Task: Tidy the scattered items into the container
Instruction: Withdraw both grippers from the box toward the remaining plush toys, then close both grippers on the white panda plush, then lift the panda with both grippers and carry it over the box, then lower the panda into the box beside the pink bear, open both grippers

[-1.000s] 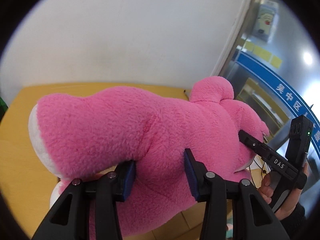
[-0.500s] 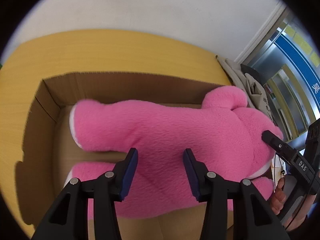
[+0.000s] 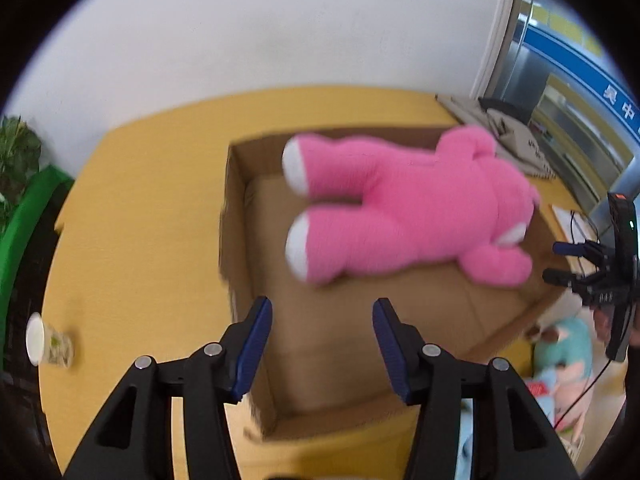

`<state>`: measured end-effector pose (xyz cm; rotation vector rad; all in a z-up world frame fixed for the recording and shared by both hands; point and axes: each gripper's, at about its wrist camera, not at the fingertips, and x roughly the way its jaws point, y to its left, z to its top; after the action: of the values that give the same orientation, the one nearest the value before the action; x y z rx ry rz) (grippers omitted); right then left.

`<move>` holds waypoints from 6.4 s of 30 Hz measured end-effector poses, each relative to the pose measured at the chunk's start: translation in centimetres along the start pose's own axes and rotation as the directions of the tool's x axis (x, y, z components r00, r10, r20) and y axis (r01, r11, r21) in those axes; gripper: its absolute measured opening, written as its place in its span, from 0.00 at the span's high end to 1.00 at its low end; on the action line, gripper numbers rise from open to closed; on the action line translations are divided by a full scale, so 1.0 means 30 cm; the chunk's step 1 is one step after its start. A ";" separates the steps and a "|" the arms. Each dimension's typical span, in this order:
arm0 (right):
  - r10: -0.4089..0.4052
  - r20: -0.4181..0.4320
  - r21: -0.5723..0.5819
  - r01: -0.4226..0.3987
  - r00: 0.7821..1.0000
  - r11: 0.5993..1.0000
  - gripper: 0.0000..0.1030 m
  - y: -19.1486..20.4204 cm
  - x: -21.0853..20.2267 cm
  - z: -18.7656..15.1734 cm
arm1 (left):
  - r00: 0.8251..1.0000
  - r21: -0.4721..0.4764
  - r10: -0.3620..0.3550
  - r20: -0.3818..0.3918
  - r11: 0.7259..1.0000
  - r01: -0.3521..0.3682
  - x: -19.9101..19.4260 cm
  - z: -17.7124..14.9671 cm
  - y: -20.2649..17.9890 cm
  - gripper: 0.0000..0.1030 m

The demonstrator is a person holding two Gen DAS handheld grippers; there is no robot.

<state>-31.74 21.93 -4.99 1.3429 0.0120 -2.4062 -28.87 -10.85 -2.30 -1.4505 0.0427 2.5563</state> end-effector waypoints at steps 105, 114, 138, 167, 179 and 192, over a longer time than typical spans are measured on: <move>0.159 -0.044 -0.417 -0.163 0.986 0.894 0.00 1.065 -0.012 -0.455 | 0.841 -0.209 -0.531 0.103 0.815 0.540 -0.088 -0.913 0.323 0.22; 0.316 -0.249 -0.343 -0.388 0.916 0.855 0.00 1.011 0.082 -0.371 | 0.772 -0.246 -0.631 0.076 0.738 0.628 -0.054 -0.983 0.253 0.22; 0.355 0.242 -0.443 -0.223 0.903 0.868 0.30 0.920 -0.455 -0.306 | 0.755 -0.055 -0.577 0.311 0.782 0.620 -0.464 -0.659 0.001 0.68; 0.421 0.494 -0.428 -0.209 0.761 0.879 0.30 0.655 -0.372 0.161 | 0.840 0.037 -0.462 0.285 0.881 0.472 -0.261 -0.073 0.023 0.70; 0.435 0.330 -0.376 -0.306 0.838 0.875 0.30 0.634 -0.029 0.108 | 0.903 -0.088 -0.398 0.160 0.906 0.415 -0.019 -0.187 0.054 0.70; 0.367 0.141 -0.370 -0.295 0.919 0.881 0.30 0.693 0.196 0.102 | 0.961 -0.163 -0.273 0.050 0.947 0.278 0.137 -0.256 0.058 0.70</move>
<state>-30.09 0.18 -4.49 0.8522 0.1273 -2.1161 -24.72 -12.83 -9.90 -1.3668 -0.3647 2.3951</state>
